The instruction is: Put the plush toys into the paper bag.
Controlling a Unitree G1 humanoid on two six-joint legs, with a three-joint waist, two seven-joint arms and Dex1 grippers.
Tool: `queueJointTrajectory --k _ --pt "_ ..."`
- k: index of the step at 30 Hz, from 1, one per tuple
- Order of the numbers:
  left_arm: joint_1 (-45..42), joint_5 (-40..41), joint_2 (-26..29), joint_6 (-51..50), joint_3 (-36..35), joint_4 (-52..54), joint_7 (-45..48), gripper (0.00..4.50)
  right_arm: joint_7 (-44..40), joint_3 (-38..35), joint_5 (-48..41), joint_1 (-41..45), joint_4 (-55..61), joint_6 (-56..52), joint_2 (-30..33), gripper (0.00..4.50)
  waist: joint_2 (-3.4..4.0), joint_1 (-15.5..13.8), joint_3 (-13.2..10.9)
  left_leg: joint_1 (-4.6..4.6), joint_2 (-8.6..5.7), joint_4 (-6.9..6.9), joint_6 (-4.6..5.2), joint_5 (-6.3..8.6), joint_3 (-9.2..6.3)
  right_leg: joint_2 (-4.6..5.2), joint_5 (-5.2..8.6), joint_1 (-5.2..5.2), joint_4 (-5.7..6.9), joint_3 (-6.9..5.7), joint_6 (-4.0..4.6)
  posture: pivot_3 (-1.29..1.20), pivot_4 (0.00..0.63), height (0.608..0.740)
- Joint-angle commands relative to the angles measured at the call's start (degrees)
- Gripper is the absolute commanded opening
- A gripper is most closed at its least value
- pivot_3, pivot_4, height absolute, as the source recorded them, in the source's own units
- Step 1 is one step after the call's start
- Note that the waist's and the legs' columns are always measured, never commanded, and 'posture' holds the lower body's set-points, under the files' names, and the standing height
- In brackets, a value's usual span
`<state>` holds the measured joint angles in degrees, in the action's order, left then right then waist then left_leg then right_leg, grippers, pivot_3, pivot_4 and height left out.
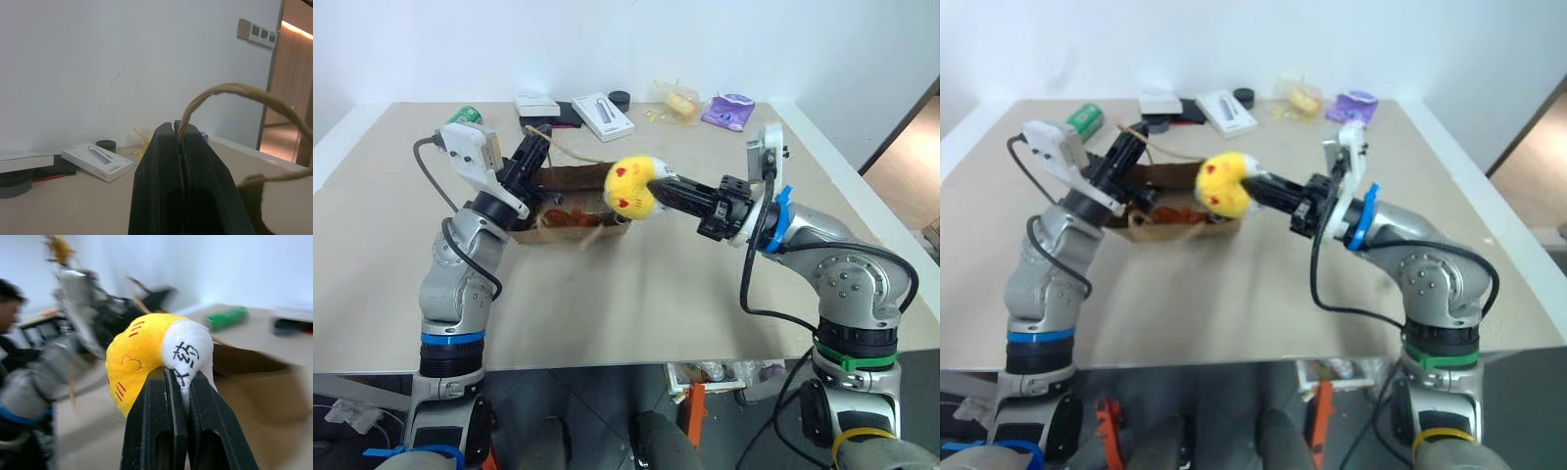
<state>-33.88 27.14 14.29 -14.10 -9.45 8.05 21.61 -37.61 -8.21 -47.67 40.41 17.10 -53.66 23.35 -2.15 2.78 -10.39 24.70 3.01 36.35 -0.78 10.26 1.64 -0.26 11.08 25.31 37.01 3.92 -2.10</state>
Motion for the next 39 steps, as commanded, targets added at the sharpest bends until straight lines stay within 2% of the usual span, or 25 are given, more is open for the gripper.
queueJointTrajectory --k 1,6,12,17,20,22,26,28,29,30,31,32,36,39 --pt "-1.4 0.56 -0.06 0.02 -0.24 1.69 -0.4 0.0 3.58 3.61 0.41 1.71 1.12 -0.72 -2.52 0.04 0.0 -0.04 0.0 0.0 0.0 0.0 0.0 0.0 -0.01 -0.01 0.04 0.0 0.0 0.0 0.09 0.0 0.15 0.74" --pt "-1.0 0.8 -0.18 -0.36 -0.08 2.56 -0.8 0.0 11.71 11.06 8.71 3.39 -4.64 -1.56 -6.41 0.04 0.0 -0.04 0.0 0.02 -0.02 0.02 0.0 -0.01 0.02 0.02 0.04 0.0 0.01 0.04 0.1 0.0 0.15 0.74" --pt "-0.32 1.19 -0.34 -0.99 0.0 3.87 -1.46 0.0 21.56 8.76 12.51 8.11 -12.94 -2.52 -13.78 0.04 0.0 -0.05 0.0 0.06 -0.02 0.02 0.0 0.0 0.02 0.02 -0.05 0.03 0.01 0.03 -0.07 0.0 0.15 0.74" --pt "0.16 1.15 -0.95 -1.29 0.38 4.47 -1.84 0.0 29.19 9.75 19.97 10.22 -18.19 -0.86 -16.12 0.04 0.0 -0.07 0.0 0.08 0.0 0.01 0.0 0.0 -0.01 0.01 -0.07 0.04 0.01 -0.01 -0.1 0.0 0.15 0.74" --pt "0.35 1.23 -1.06 -1.32 0.37 4.57 -1.99 0.0 29.38 10.15 21.38 10.0 -17.57 -0.54 -16.61 0.04 0.0 -0.1 0.0 0.13 -0.02 0.01 0.0 0.0 -0.01 0.03 -0.05 0.06 0.0 -0.01 -0.09 0.0 0.15 0.74" --pt "0.48 1.29 -1.09 -1.4 0.32 4.59 -2.02 0.0 28.47 10.76 22.05 9.68 -16.26 -0.77 -16.13 0.92 0.0 -0.07 0.0 0.13 -0.02 0.01 0.0 0.0 0.0 0.03 -0.06 0.06 0.0 0.0 -0.11 0.0 0.15 0.74" --pt "0.51 1.49 -1.14 -1.73 0.35 4.42 -1.94 0.0 21.6 8.96 19.28 8.89 -10.21 0.92 -12.57 1.97 0.0 -0.15 0.0 0.14 0.0 0.01 0.0 0.0 -0.06 0.01 -0.06 0.07 0.0 -0.06 -0.1 0.0 0.15 0.74" --pt "0.55 1.54 -1.17 -1.73 0.42 4.27 -1.8 0.0 18.65 7.75 17.75 8.67 -7.56 0.44 -10.28 2.93 0.0 -0.17 0.0 0.2 -0.02 0.01 0.0 0.0 -0.06 0.04 -0.03 0.07 -0.01 -0.07 -0.13 0.0 0.15 0.74" --pt "0.53 1.55 -1.18 -1.76 0.43 4.22 -1.71 0.0 17.63 7.18 16.99 8.66 -6.55 -0.02 -9.31 3.18 0.0 -0.13 0.0 0.2 -0.03 0.01 0.0 0.0 -0.06 0.03 -0.02 0.07 -0.01 -0.06 -0.14 0.0 0.15 0.74" --pt "0.49 1.57 -1.19 -1.79 0.43 4.16 -1.64 0.0 16.82 6.78 16.54 8.7 -5.86 -0.12 -8.48 3.87 0.0 -0.13 0.0 0.21 -0.03 0.01 0.0 0.0 -0.05 0.05 -0.02 0.07 -0.03 -0.05 -0.16 0.0 0.15 0.74" --pt "0.45 1.57 -1.22 -1.81 0.46 4.07 -1.56 0.0 15.55 6.43 16.26 8.6 -4.97 0.72 -7.48 4.2 0.0 -0.12 0.0 0.21 -0.03 0.01 0.0 0.0 -0.06 0.04 -0.01 0.07 -0.03 -0.05 -0.15 0.0 0.15 0.74" --pt "0.38 1.59 -1.24 -1.81 0.48 3.96 -1.48 0.0 13.64 5.69 15.35 8.15 -3.46 1.52 -6.29 4.43 0.0 -0.12 0.0 0.2 -0.03 0.01 0.0 0.0 -0.06 0.03 -0.01 0.07 -0.03 -0.06 -0.15 0.0 0.15 0.74" --pt "0.28 1.63 -1.38 -1.81 0.59 3.71 -1.22 0.0 6.1 5.83 14.54 4.97 0.22 5.95 -0.96 4.43 0.0 -0.12 0.0 0.19 -0.01 0.01 0.0 0.0 -0.09 0.01 0.0 0.08 -0.02 -0.09 -0.11 0.0 0.15 0.74" --pt "0.23 1.57 -1.47 -1.81 0.58 3.5 -0.98 0.0 -0.46 7.65 17.24 0.75 2.79 13.25 4.11 4.43 0.0 -0.12 0.0 0.19 -0.03 0.01 0.0 0.0 -0.07 0.02 0.01 0.07 -0.03 -0.07 -0.11 0.0 0.15 0.74"
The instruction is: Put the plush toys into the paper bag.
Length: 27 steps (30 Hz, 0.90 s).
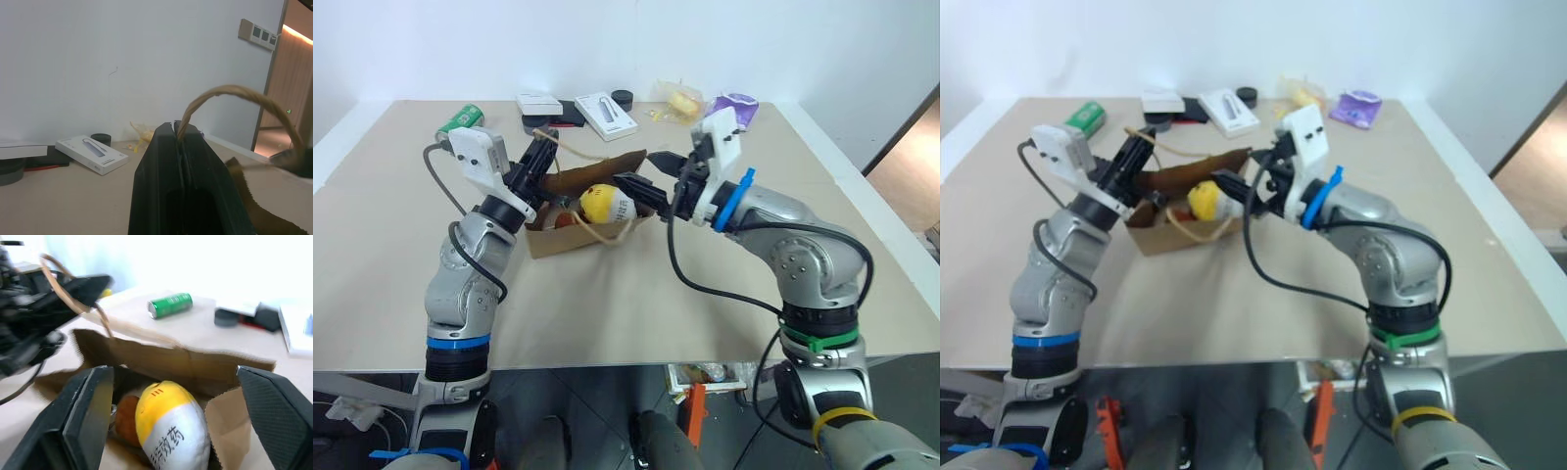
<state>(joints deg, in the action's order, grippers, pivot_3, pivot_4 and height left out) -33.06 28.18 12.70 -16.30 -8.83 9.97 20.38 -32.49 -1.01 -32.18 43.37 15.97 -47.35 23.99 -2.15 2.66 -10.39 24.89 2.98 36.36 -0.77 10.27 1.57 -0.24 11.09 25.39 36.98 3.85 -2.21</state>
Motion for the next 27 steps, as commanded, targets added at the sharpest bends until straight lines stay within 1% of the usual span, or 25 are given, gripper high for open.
queueJointTrajectory --k 1,3,6,8,11,13,15,16,17,18,19,20,21,23,25,26,27 --pt "-0.62 0.52 0.1 0.39 -0.08 1.5 0.3 0.0 -8.55 1.14 3.35 -4.3 4.43 11.15 5.32 4.43 0.0 -0.01 0.0 0.0 -0.01 0.0 0.0 0.0 0.0 0.0 0.0 -0.01 0.0 0.0 0.0 0.0 0.15 0.74" --pt "-0.67 0.48 0.06 0.4 -0.14 1.4 0.37 0.0 -12.49 1.89 5.65 -7.41 4.72 17.82 7.73 4.43 0.0 -0.07 0.0 -0.01 -0.02 0.01 0.0 0.0 -0.01 0.02 0.04 -0.03 -0.01 -0.02 0.01 0.0 0.15 0.74" --pt "-0.79 0.54 0.05 0.32 -0.27 1.17 0.5 0.0 -14.05 7.8 20.09 -10.63 0.63 36.35 12.59 4.43 0.0 0.05 0.0 -0.02 -0.04 0.01 0.0 0.0 0.01 0.02 0.07 -0.01 -0.01 0.03 0.07 0.0 0.15 0.74" --pt "-0.89 0.56 0.04 0.3 -0.28 1.01 0.54 0.0 -13.56 10.75 27.41 -11.52 -2.46 46.11 14.2 4.43 0.0 0.11 0.0 -0.1 -0.05 0.01 0.0 0.0 0.07 0.01 0.12 -0.02 -0.01 0.1 0.18 0.0 0.15 0.74" --pt "-1.04 0.63 0.07 0.22 -0.34 0.8 0.59 0.0 -8.61 13.31 36.27 -11.5 -7.81 58.88 13.87 4.43 0.0 0.1 0.0 -0.21 -0.05 0.01 0.0 0.0 0.06 -0.02 0.09 -0.08 0.0 0.11 0.25 0.0 0.15 0.74" --pt "-1.05 0.64 0.05 0.17 -0.36 0.78 0.56 0.0 -6.56 14.46 39.02 -10.84 -9.06 63.15 12.01 4.43 -0.01 0.08 -0.01 -0.23 -0.05 0.01 -0.01 -0.01 0.06 -0.05 0.07 -0.07 0.0 0.15 0.26 0.0 0.15 0.74" --pt "-1.04 0.65 0.01 0.1 -0.32 0.81 0.49 0.0 -4.65 15.45 39.79 -9.58 -9.11 64.93 8.93 4.43 -0.01 0.06 -0.01 -0.23 -0.06 0.01 -0.02 -0.01 0.06 -0.05 0.07 -0.08 0.0 0.16 0.26 0.0 0.15 0.74" --pt "-1.02 0.63 0.01 0.07 -0.29 0.87 0.47 0.0 -3.88 15.61 39.91 -8.94 -9.03 65.41 7.39 3.94 -0.02 0.09 -0.01 -0.22 -0.07 0.0 -0.03 -0.01 0.07 -0.04 0.06 -0.07 0.01 0.21 0.23 0.0 0.15 0.74" --pt "-1.05 0.61 0.05 0.05 -0.3 0.82 0.49 0.0 -3.63 15.61 40.02 -8.39 -9.01 65.56 6.18 3.79 -0.01 0.09 -0.01 -0.23 -0.05 0.0 -0.04 -0.01 0.07 -0.08 0.04 -0.07 0.01 0.23 0.2 0.0 0.15 0.74" --pt "-1.07 0.59 0.09 0.04 -0.33 0.79 0.5 0.0 -3.53 15.56 40.15 -8.01 -9.05 65.74 5.46 3.39 -0.01 0.03 -0.01 -0.23 -0.05 0.0 -0.04 -0.01 0.07 -0.07 0.03 -0.07 0.01 0.23 0.17 0.0 0.15 0.74" --pt "-1.12 0.58 0.15 0.01 -0.39 0.75 0.46 0.0 -2.84 15.03 39.84 -7.47 -9.16 65.7 4.56 3.39 -0.02 -0.1 -0.01 -0.22 -0.06 -0.01 -0.04 -0.01 0.05 -0.08 -0.02 -0.08 0.01 0.22 0.09 0.0 0.15 0.74" --pt "-1.17 0.59 0.2 -0.02 -0.47 0.68 0.45 0.0 -2.49 14.68 39.64 -7.07 -9.31 65.72 4.05 2.7 -0.02 -0.1 -0.01 -0.21 -0.05 0.0 -0.04 -0.01 0.04 -0.06 -0.01 -0.08 0.01 0.2 0.11 0.0 0.15 0.74" --pt "-1.18 0.57 0.21 -0.04 -0.53 0.66 0.4 0.0 -2.15 14.25 39.61 -6.59 -9.43 65.87 3.66 2.61 -0.02 -0.11 -0.01 -0.21 -0.06 0.0 -0.04 -0.01 0.04 -0.06 -0.01 -0.08 0.01 0.2 0.11 0.0 0.15 0.74" --pt "-1.18 0.52 0.22 -0.11 -0.58 0.64 0.32 0.0 -1.58 13.19 38.96 -5.54 -9.39 65.37 2.89 1.89 -0.02 -0.12 -0.01 -0.21 -0.09 0.01 -0.04 -0.01 0.06 -0.01 0.03 -0.1 0.01 0.21 0.16 0.0 0.15 0.74" --pt "-1.15 0.57 0.21 -0.26 -0.72 0.65 0.12 0.0 -1.2 11.57 37.16 -4.38 -9.08 63.84 2.21 0.93 -0.02 -0.12 -0.01 -0.21 -0.1 0.02 -0.04 -0.02 0.07 0.0 0.04 -0.11 0.01 0.22 0.18 0.0 0.15 0.74" --pt "-1.17 0.7 0.2 -0.38 -0.92 0.61 -0.06 0.0 -1.23 10.65 35.87 -3.62 -9.03 62.7 2.04 0.93 -0.02 -0.12 -0.01 -0.21 -0.1 0.02 -0.04 -0.02 0.07 0.0 0.04 -0.11 0.01 0.23 0.18 0.0 0.15 0.74" --pt "-1.19 0.8 0.19 -0.46 -1.07 0.58 -0.19 0.0 -1.32 10.06 35.05 -3.14 -9.03 61.94 1.94 0.46 -0.02 -0.13 -0.01 -0.22 -0.1 0.02 -0.04 -0.02 0.06 0.0 0.04 -0.11 0.01 0.22 0.18 0.0 0.15 0.74"
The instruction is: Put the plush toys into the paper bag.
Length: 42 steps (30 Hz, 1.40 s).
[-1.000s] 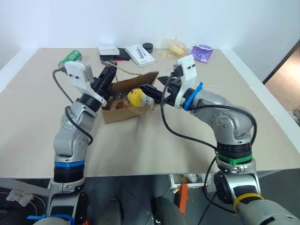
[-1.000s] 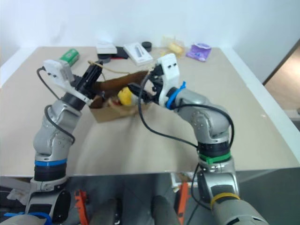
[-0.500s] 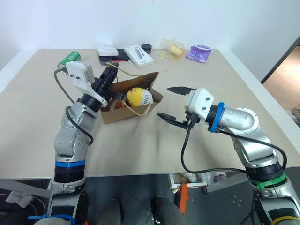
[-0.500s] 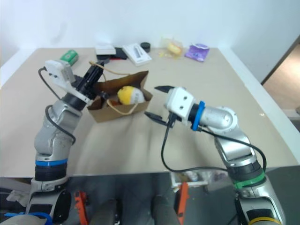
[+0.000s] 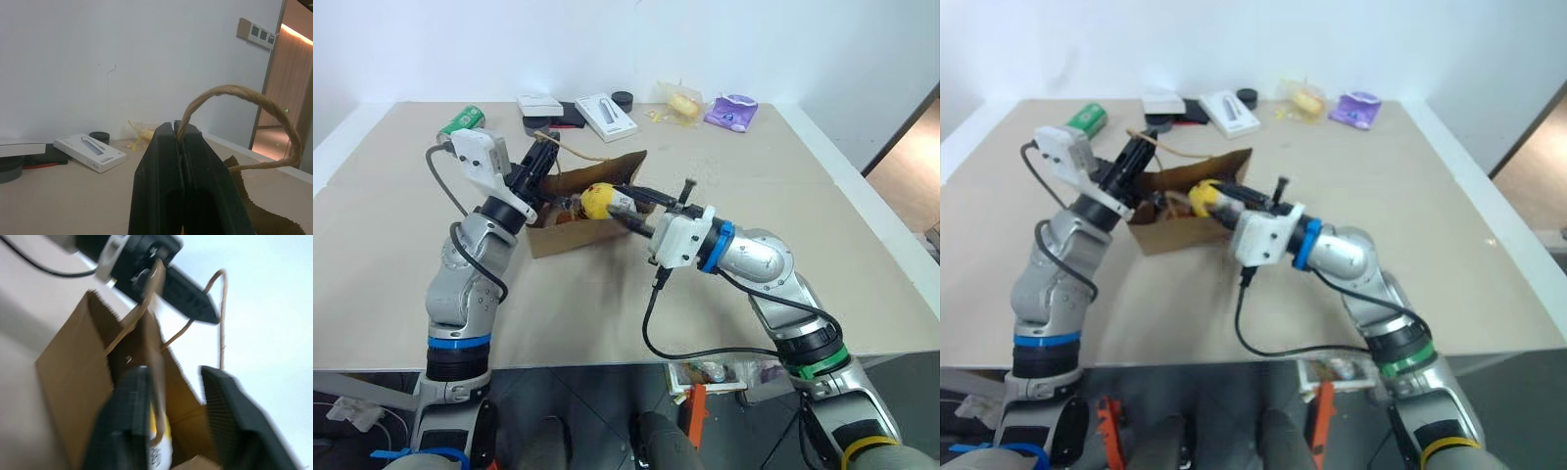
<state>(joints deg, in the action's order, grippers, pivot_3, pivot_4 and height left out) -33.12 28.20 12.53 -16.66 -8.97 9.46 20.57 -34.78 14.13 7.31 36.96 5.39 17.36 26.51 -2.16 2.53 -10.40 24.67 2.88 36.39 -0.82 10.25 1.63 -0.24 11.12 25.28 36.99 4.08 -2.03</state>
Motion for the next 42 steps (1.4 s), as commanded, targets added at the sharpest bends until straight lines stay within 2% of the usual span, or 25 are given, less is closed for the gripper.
queueJointTrajectory --k 1,7,17,20,21,22,23,25,27,28,29,30,32,34,37,40,41,42 --pt "-1.27 1.02 0.33 -0.3 -1.19 1.11 -0.62 0.0 0.72 -5.81 -5.2 4.12 1.17 -3.51 -0.51 0.13 0.0 -0.01 0.0 0.0 0.0 0.0 0.0 0.0 0.0 0.0 -0.01 0.0 0.0 -0.01 0.0 0.0 0.15 0.74" --pt "-1.48 2.74 0.24 -2.1 -1.95 1.92 -1.97 0.0 -0.06 -8.22 -6.87 7.85 -2.58 -5.26 0.24 0.03 0.0 0.0 0.0 -0.01 0.02 -0.01 0.0 0.0 -0.01 -0.02 -0.04 -0.01 0.01 -0.02 -0.05 0.0 0.15 0.74" --pt "0.55 5.53 0.08 -6.27 -0.65 4.48 -2.15 0.0 -3.83 -6.2 -6.67 5.76 -3.04 -10.07 0.97 0.03 0.0 0.0 0.0 0.0 0.02 -0.01 0.0 0.0 0.0 -0.01 -0.06 0.0 0.01 -0.01 -0.09 0.0 0.15 0.74" --pt "1.11 4.32 0.62 -6.74 -0.2 4.61 -2.44 0.0 -5.25 -6.46 -7.42 4.89 -2.39 -11.58 1.39 1.14 0.0 0.0 0.0 0.0 0.02 -0.01 0.0 0.0 0.0 -0.01 -0.06 0.0 0.01 -0.01 -0.09 0.0 0.15 0.74" --pt "1.17 3.89 0.82 -6.98 -0.13 4.42 -2.61 0.26 -5.57 -6.65 -7.92 4.71 -2.17 -12.14 1.37 1.51 0.0 0.0 0.0 0.0 0.02 -0.01 0.0 0.0 0.0 -0.01 -0.05 -0.01 0.01 0.0 -0.08 0.0 0.15 0.74" --pt "1.18 3.82 1.03 -7.28 -0.13 4.21 -2.5 0.61 -5.8 -7.19 -9.24 4.49 -1.61 -13.27 1.04 2.18 0.0 0.0 0.0 -0.01 0.02 -0.01 0.0 0.0 0.0 -0.01 -0.05 -0.01 0.01 0.0 -0.07 0.0 0.15 0.74" --pt "1.17 3.94 1.25 -7.62 -0.21 4.06 -2.34 0.82 -5.91 -7.66 -10.23 4.37 -1.1 -14.12 0.8 2.44 0.0 0.01 0.0 -0.01 0.02 -0.01 0.0 0.0 0.0 -0.02 -0.06 0.0 0.01 0.0 -0.07 0.0 0.15 0.74" --pt "0.99 5.14 1.81 -8.86 -1.03 3.97 -1.87 1.76 -5.93 -8.61 -12.18 4.23 0.0 -16.02 0.66 3.41 0.0 0.04 0.0 -0.01 0.02 -0.01 0.0 0.0 0.0 -0.03 -0.06 0.01 0.03 0.0 -0.06 0.0 0.15 0.74" --pt "0.71 6.75 2.58 -10.51 -2.09 4.05 -1.5 2.9 -6.09 -9.64 -14.16 3.96 1.16 -18.24 0.98 4.48 0.0 0.04 0.0 -0.02 0.04 -0.01 0.0 0.0 -0.01 -0.05 -0.06 0.01 0.04 -0.01 -0.07 0.0 0.15 0.74" --pt "0.63 8.47 3.19 -12.23 -2.75 4.24 -1.11 3.41 -6.33 -10.34 -15.48 3.61 1.9 -19.82 1.35 4.5 0.0 0.03 0.0 -0.02 0.05 -0.01 0.0 0.0 -0.02 -0.05 -0.06 0.01 0.04 -0.01 -0.06 0.0 0.15 0.74" --pt "0.72 10.01 3.8 -13.74 -3.21 4.62 -0.64 4.11 -6.46 -11.07 -16.78 3.2 2.65 -21.48 1.58 4.5 0.0 0.02 0.0 -0.02 0.05 -0.01 0.0 0.0 -0.02 -0.05 -0.06 0.01 0.04 -0.02 -0.06 0.0 0.15 0.74" --pt "0.98 11.78 4.51 -15.54 -3.73 5.1 -0.04 4.44 -6.38 -12.21 -18.99 2.75 3.53 -24.24 1.48 4.5 0.0 0.02 0.0 -0.02 0.05 -0.01 0.0 0.0 -0.02 -0.05 -0.06 0.0 0.04 -0.02 -0.07 0.0 0.15 0.74" --pt "2.19 16.77 7.01 -20.61 -5.32 5.88 2.21 4.44 -6.61 -14.51 -25.05 1.28 5.81 -33.15 1.63 4.5 0.0 0.03 0.0 -0.01 0.04 -0.01 0.0 0.0 -0.01 -0.03 -0.05 0.0 0.04 -0.01 -0.07 0.0 0.15 0.74" --pt "4.94 19.67 12.55 -24.7 -5.49 6.81 8.13 4.44 -5.52 -16.18 -29.52 -0.19 7.24 -43.55 2.37 4.5 0.0 0.16 0.0 -0.01 0.06 -0.01 0.0 0.0 -0.01 -0.04 -0.05 0.0 0.04 -0.01 -0.07 0.0 0.15 0.74" --pt "8.28 20.2 18.9 -26.04 -5.28 6.41 15.51 4.44 -5.39 -15.54 -32.67 -1.68 9.09 -52.75 3.37 4.5 0.01 0.35 0.0 -0.04 0.1 -0.02 0.0 0.0 -0.01 -0.07 -0.01 0.03 0.09 -0.02 0.0 0.0 0.15 0.74" --pt "10.82 18.24 24.25 -24.85 -3.08 5.34 22.9 4.44 -7.28 -11.87 -35.83 -3.69 12.72 -59.89 4.09 4.5 0.02 0.21 -0.01 -0.06 0.19 -0.04 0.0 0.0 -0.05 -0.16 0.1 0.06 0.15 -0.1 0.27 0.0 0.15 0.74" --pt "11.29 16.94 24.93 -23.89 -2.14 4.93 24.18 4.5 -7.44 -11.01 -36.12 -3.8 13.11 -60.81 3.7 4.11 0.02 0.22 -0.01 -0.06 0.2 -0.04 0.0 0.0 -0.06 -0.16 0.11 0.06 0.15 -0.11 0.3 0.0 0.15 0.74" --pt "11.63 15.45 25.21 -22.6 -1.23 4.51 24.84 4.5 -7.18 -10.72 -36.67 -3.53 13.02 -61.61 2.81 3.93 0.03 0.21 -0.01 -0.07 0.2 -0.04 0.0 0.0 -0.05 -0.16 0.12 0.06 0.15 -0.1 0.32 0.0 0.15 0.74"
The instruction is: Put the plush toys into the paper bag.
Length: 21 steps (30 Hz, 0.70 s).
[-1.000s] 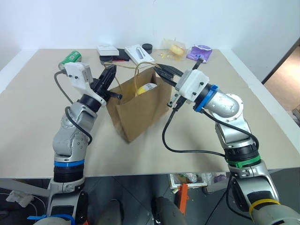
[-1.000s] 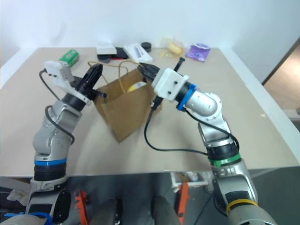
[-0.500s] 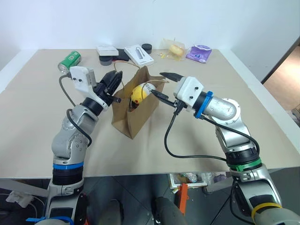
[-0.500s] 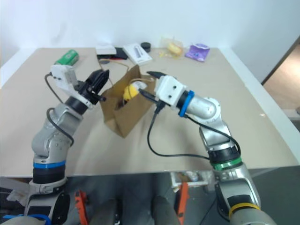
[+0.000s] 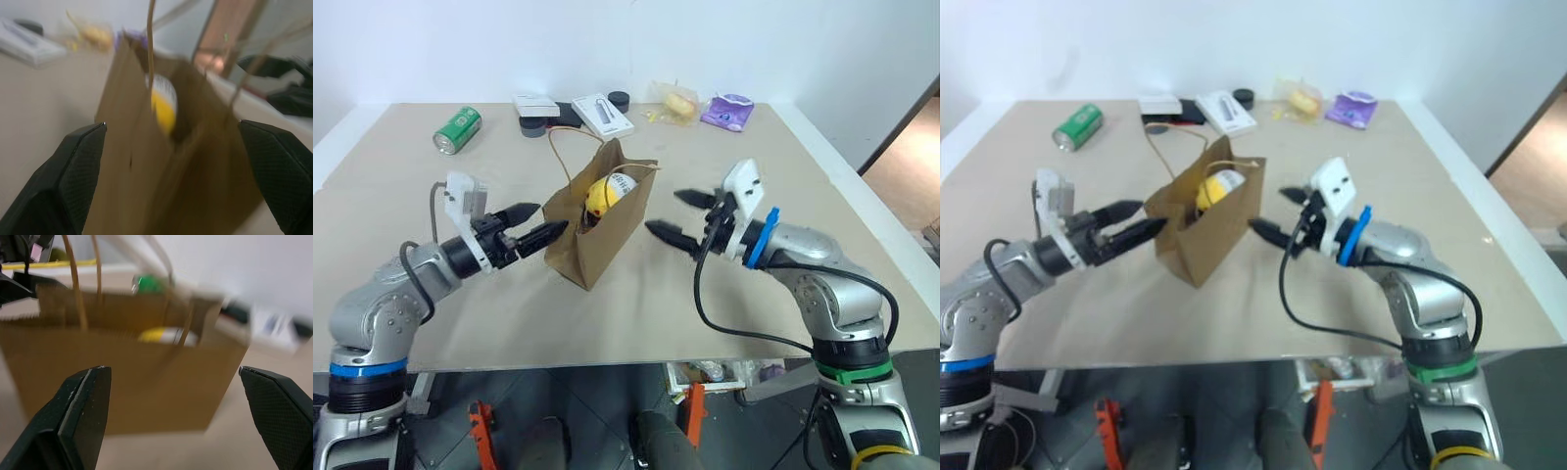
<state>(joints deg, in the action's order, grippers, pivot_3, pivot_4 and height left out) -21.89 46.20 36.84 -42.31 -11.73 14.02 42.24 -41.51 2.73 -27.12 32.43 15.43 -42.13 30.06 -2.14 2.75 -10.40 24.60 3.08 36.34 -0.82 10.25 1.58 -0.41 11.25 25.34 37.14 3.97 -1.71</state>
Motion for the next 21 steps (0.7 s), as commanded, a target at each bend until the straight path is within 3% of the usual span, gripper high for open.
queueJointTrajectory --k 1,6,7,9,21 --pt "0.87 -4.41 1.14 4.58 2.77 -0.37 3.96 4.5 -0.27 1.0 -3.18 1.54 2.76 -2.98 -2.0 3.7 0.0 -0.01 0.0 0.0 -0.01 0.0 0.0 0.0 0.01 0.01 0.0 0.0 0.0 0.01 0.0 0.0 0.15 0.74" --pt "1.55 -8.13 -0.34 8.44 5.29 -1.28 5.43 4.5 0.33 4.4 -2.28 5.55 -0.66 -3.11 -7.13 1.15 0.0 0.02 0.0 0.02 0.01 0.03 0.0 0.0 0.05 0.01 -0.02 0.02 -0.01 0.05 0.01 0.0 0.15 0.74" --pt "1.5 -8.75 -0.46 9.06 5.59 -1.66 5.72 4.5 0.44 5.04 -1.74 6.39 -1.8 -2.79 -7.92 1.0 0.0 0.02 0.0 0.02 0.02 0.03 0.0 0.0 0.03 0.01 -0.02 0.02 -0.01 0.02 0.01 0.0 0.15 0.74" --pt "1.16 -10.36 -0.75 10.73 6.17 -2.78 6.06 4.5 0.65 6.38 -0.4 8.27 -4.54 -1.83 -9.53 0.04 0.0 0.0 0.0 0.02 0.05 0.03 0.0 0.0 0.02 -0.03 -0.02 0.02 -0.01 -0.01 0.01 0.0 0.15 0.74" --pt "-1.0 -14.61 -6.16 14.72 9.8 -3.42 5.3 4.5 -0.11 9.92 5.55 13.66 -16.34 4.32 -15.18 0.04 0.0 -0.02 0.0 0.1 0.07 0.0 -0.01 0.01 0.02 -0.04 0.0 0.05 -0.01 -0.03 -0.02 0.0 0.15 0.74"
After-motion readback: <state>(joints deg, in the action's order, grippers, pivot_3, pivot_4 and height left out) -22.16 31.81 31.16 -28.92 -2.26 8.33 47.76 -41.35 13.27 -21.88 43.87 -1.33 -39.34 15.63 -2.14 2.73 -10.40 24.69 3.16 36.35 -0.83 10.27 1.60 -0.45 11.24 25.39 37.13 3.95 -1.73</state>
